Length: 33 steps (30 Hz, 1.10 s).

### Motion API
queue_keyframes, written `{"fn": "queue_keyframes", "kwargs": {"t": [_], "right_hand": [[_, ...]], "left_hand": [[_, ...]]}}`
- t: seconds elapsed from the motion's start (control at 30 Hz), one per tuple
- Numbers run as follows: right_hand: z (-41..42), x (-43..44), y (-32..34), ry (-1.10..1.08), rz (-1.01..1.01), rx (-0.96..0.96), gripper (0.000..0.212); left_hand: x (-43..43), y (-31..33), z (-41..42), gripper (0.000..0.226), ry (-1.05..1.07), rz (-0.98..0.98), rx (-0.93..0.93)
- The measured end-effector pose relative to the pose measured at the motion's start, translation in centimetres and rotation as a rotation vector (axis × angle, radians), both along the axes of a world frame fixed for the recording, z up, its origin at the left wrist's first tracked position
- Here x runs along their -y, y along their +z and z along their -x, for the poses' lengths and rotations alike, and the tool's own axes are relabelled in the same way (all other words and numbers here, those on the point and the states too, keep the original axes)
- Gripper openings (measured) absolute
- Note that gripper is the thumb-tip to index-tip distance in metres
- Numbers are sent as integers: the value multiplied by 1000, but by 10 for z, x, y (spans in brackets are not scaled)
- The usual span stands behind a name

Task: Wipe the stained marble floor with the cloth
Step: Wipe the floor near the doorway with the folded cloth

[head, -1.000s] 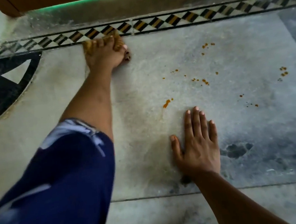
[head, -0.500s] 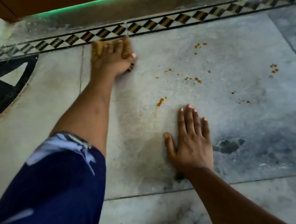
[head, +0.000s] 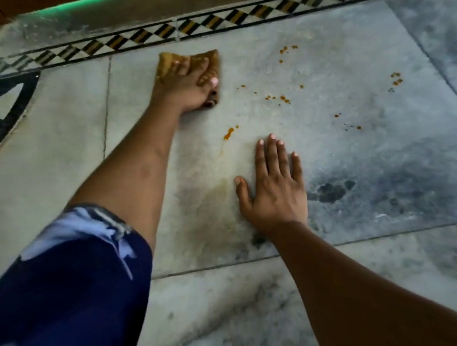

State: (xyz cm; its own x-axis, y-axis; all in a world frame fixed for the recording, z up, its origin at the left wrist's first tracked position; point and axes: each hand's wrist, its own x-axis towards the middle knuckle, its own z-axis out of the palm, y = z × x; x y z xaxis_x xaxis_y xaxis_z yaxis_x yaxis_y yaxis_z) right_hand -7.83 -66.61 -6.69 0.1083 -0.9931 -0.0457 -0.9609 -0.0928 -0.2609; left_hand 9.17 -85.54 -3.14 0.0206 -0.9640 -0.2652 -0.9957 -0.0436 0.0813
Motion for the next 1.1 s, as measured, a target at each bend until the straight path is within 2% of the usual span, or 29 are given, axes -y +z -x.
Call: {"fn": "queue_keyframes", "kwargs": {"t": [0.1, 0.2, 0.27, 0.33, 0.43, 0.6, 0.73, 0.83, 0.9, 1.0, 1.1], "right_hand": [[1, 1, 1, -4, -2, 5, 78], [1, 0, 1, 7, -3, 20, 77], [1, 1, 0, 7, -1, 37, 74], [2, 0, -2, -4, 18, 51, 73], [1, 0, -2, -15, 30, 70, 73], [22, -13, 10, -38, 91, 343, 72], [99, -32, 10, -9, 93, 169, 75], [154, -30, 6, -59, 103, 84, 76], [167, -27, 0, -123, 99, 71, 77], [169, -23, -6, -234, 80, 60, 79], [168, -21, -6, -236, 74, 57, 79]], "left_hand": [[-38, 2, 27, 55, -132, -8, -20], [-96, 2, 4, 54, -238, -12, -34], [-116, 1, -24, 55, -198, -10, 20], [-110, -1, -34, 58, -47, -29, 60], [-95, -2, -4, 61, 123, -49, -3], [-179, -12, 39, 57, -91, 35, 3], [-216, -7, 13, 58, -31, -22, 16], [-175, -3, 9, 60, 141, -55, 4], [-143, 0, 29, 63, 177, -77, -18], [-134, 1, 78, 69, 73, -71, -55], [-161, -5, 82, 70, -84, 3, -23]]}}
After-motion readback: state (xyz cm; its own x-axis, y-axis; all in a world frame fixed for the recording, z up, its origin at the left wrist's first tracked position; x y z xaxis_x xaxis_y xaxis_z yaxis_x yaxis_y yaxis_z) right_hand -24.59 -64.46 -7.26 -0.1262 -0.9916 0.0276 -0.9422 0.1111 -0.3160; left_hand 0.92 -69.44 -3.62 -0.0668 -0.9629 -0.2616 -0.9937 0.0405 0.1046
